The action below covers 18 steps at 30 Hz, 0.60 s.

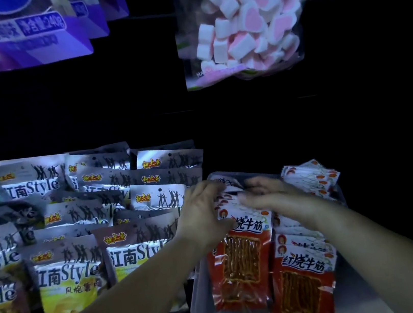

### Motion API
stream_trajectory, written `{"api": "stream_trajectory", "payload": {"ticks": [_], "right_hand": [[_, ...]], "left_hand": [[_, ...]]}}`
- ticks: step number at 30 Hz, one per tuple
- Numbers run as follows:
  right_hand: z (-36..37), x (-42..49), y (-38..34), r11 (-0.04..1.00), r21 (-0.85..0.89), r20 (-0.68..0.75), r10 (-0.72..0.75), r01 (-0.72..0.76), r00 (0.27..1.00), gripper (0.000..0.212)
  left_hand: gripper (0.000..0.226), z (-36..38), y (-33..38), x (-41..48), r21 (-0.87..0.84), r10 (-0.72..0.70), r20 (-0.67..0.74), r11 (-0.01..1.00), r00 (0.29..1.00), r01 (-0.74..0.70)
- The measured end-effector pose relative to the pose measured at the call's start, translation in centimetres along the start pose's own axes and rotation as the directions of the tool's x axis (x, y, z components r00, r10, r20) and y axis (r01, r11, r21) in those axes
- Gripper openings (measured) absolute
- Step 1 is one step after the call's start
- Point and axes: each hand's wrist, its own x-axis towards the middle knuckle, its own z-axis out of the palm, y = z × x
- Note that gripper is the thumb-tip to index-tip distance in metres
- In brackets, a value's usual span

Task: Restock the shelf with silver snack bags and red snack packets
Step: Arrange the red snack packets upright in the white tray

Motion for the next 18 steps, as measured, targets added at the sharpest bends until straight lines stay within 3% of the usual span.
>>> {"api": "stream_trajectory", "payload": {"ticks": [1,3,6,9,11,15,18], "right_hand": [[-0.1,0.0,0.0,0.997,-0.075,0.022,0.009,-0.008,1.0,0.084],[0.3,-0.1,0.6,0.97,-0.242,-0.018,0.0,-0.004,1.0,0.093],[1.0,-0.2,1.6,0.945,-0.322,-0.077,-0.083,0.054,0.994,0.077],[1.2,-0.1,2.2,0.946,-0.306,-0.032,-0.124,0.108,0.992,0.059],[1.0,0.0,2.4,0.943,-0.311,-0.005,-0.127,0.119,0.992,0.048],[0.2,-0.2,2.3,0.962,-0.261,-0.012,-0.084,0.078,0.996,0.05],[-0.3,-0.8,2.5,0.966,-0.256,0.028,-0.028,0.034,0.999,0.085]], "left_hand": [[0.087,0.0,-0.1,-0.1,-0.026,-0.015,0.001,1.0,1.0,0.015],[0.093,0.0,-0.2,-0.4,-0.077,-0.039,-0.005,0.996,0.999,0.039],[0.101,0.0,-0.4,-0.9,-0.155,-0.017,-0.002,0.988,1.0,0.016],[0.111,-0.7,-0.5,-0.7,-0.202,0.016,0.016,0.979,1.0,-0.012],[0.112,-1.5,-0.1,0.2,-0.101,0.08,0.074,0.992,0.994,-0.073],[0.076,-2.6,0.6,2.8,0.161,0.127,0.29,0.971,0.949,-0.179],[0.042,-2.2,0.2,3.7,0.211,0.112,0.387,0.955,0.915,-0.206]]}}
